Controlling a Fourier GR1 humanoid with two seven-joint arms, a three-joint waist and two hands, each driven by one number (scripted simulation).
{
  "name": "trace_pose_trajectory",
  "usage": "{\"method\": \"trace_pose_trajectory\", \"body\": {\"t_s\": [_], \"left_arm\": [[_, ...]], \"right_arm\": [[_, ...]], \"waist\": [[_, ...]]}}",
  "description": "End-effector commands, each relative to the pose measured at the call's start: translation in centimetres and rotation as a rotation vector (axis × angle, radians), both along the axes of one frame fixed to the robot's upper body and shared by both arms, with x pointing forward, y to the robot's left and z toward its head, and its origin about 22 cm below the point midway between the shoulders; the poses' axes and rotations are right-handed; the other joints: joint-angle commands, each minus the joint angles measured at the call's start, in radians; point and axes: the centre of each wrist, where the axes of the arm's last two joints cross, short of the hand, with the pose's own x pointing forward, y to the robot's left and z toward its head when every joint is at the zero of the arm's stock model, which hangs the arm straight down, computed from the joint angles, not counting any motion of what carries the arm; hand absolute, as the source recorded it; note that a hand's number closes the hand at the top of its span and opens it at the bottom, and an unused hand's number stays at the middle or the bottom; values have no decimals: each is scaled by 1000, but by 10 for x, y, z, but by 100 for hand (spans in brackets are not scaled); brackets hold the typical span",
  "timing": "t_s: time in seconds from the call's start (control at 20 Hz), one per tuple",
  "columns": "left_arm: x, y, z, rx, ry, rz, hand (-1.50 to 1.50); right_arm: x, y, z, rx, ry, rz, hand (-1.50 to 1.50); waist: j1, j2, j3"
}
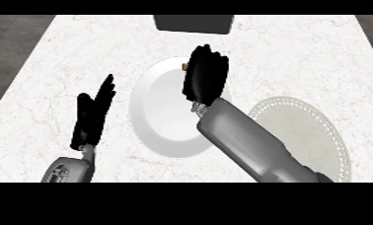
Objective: Pick the cupcake from the placemat and place it in the plate
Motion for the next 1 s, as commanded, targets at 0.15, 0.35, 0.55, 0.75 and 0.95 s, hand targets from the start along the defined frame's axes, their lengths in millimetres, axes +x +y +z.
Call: {"method": "trace_pose_trajectory", "body": {"t_s": [0.15,0.35,0.55,0.75,0.95], "left_arm": [[-5,7,3,14,-13,3,0],[6,19,4,0,-8,20,0],[-20,15,-13,7,2,7,0],[-2,12,2,-18,12,23,0],[-16,24,-9,16,17,43,0]], "right_arm": [[1,-10,-37,182,204,-176,150],[0,-18,-53,235,408,-155,150],[1,-2,-40,286,434,-55,-150],[-17,10,-39,375,297,87,-150],[-20,7,-21,604,12,170,-150]], "waist": [[-6,3,2],[-10,8,1],[-17,0,1],[-39,-4,2],[-50,-11,3]]}}
